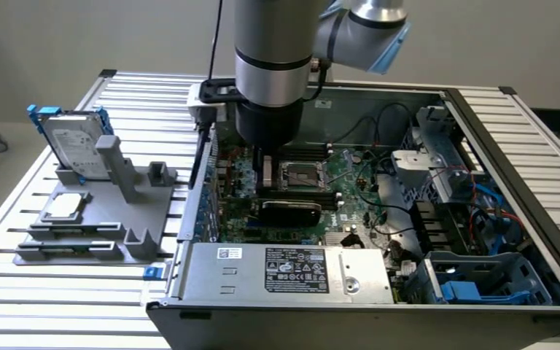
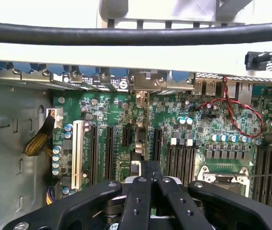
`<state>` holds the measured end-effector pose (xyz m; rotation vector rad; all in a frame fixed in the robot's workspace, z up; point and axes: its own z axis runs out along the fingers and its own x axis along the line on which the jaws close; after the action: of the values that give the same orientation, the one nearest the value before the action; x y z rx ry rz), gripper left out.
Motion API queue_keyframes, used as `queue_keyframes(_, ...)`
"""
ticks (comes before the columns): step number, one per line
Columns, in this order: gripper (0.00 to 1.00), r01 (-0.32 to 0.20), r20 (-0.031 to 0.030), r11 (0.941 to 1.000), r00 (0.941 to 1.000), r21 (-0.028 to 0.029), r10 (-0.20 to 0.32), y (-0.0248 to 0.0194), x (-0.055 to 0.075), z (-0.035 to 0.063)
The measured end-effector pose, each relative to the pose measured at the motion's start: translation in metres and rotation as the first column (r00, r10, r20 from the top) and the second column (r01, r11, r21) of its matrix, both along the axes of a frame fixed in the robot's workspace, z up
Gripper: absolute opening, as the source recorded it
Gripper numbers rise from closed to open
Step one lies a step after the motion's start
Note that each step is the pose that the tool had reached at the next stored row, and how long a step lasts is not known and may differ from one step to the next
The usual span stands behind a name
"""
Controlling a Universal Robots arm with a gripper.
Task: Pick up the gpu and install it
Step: 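Press down on the gpu until it lock into place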
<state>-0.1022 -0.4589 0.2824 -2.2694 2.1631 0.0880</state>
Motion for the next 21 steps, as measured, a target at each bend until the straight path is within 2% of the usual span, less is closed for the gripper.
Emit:
queue_keyframes(2,0.11,0.000,-0.0029,1.0000,1.0000,-0.0006,0.000,-0.0004,-0.003,0.0000)
queue_keyframes(11,0.11,0.000,-0.0234,1.0000,0.9997,-0.0009,0.000,-0.0013,-0.015,0.0016)
queue_keyframes(16,0.11,0.000,-0.0267,1.0000,0.9996,-0.0012,0.000,-0.0020,-0.018,0.0058)
queue_keyframes(21,0.11,0.000,-0.0275,1.0000,0.9996,-0.0046,0.000,-0.0025,-0.021,0.0104)
